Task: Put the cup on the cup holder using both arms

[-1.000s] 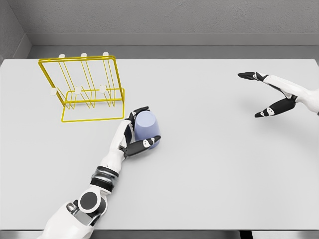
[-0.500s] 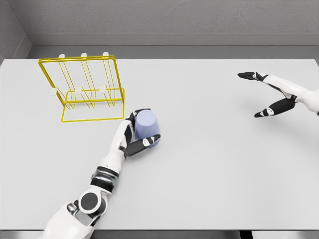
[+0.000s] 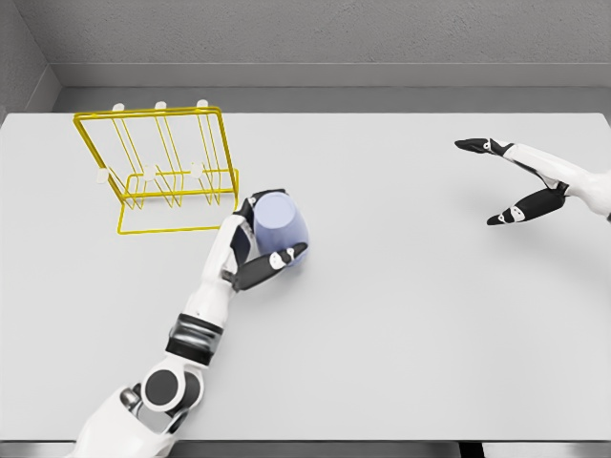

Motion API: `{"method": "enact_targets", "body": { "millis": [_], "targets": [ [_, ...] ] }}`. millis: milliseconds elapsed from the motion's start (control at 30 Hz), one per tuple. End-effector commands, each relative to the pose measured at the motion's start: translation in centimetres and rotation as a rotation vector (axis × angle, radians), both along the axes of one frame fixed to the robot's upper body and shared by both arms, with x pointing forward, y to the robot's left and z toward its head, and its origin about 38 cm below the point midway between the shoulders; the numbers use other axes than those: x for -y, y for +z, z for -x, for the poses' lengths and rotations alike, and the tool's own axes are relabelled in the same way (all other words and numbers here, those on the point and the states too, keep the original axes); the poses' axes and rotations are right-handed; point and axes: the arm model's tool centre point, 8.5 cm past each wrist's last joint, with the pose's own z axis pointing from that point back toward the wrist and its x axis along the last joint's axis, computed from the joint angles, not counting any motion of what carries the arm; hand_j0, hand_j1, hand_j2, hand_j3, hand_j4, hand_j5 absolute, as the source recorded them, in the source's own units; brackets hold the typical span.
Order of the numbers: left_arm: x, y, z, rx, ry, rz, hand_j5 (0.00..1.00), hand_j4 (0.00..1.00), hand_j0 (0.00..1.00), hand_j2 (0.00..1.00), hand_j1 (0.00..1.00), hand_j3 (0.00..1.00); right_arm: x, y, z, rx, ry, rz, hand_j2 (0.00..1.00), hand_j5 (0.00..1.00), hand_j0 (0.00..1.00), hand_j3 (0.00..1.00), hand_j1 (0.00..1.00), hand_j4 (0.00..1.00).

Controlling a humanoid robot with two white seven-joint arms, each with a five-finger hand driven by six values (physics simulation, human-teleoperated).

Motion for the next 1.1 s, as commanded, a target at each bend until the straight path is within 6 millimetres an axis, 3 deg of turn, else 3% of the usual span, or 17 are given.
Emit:
{"method": "enact_targets", "body": {
  "millis": [0,600,867,1067],
  "targets": [
    [-0.3,1.3,-0.1,0.044,0.007,0.024,0.64,0.64,0.64,0.64,0.64,0.64,0.1,0.1,0.0,0.000,-0.003,-0.007,1.00,1.00,1.00,1.00,1.00,1.00],
    [-2.0,5.5,-0.9,0.201,0.059,0.127,0.64,0.64,0.64,0.64,0.64,0.64,0.1,0.0,0.0,-0.001,-0.003,-0.006,1.00,1.00,1.00,1.00,1.00,1.00],
    [-2.0,6.3,-0.9,0.248,0.060,0.159,0.64,0.64,0.64,0.64,0.64,0.64,0.0,0.0,0.0,-0.002,-0.003,-0.008,1.00,1.00,1.00,1.00,1.00,1.00],
    [-3.9,7.0,-1.8,0.269,0.119,0.148,0.64,0.64,0.64,0.64,0.64,0.64,0.0,0.0,0.0,-0.002,-0.002,-0.009,1.00,1.00,1.00,1.00,1.00,1.00]
  ]
}}
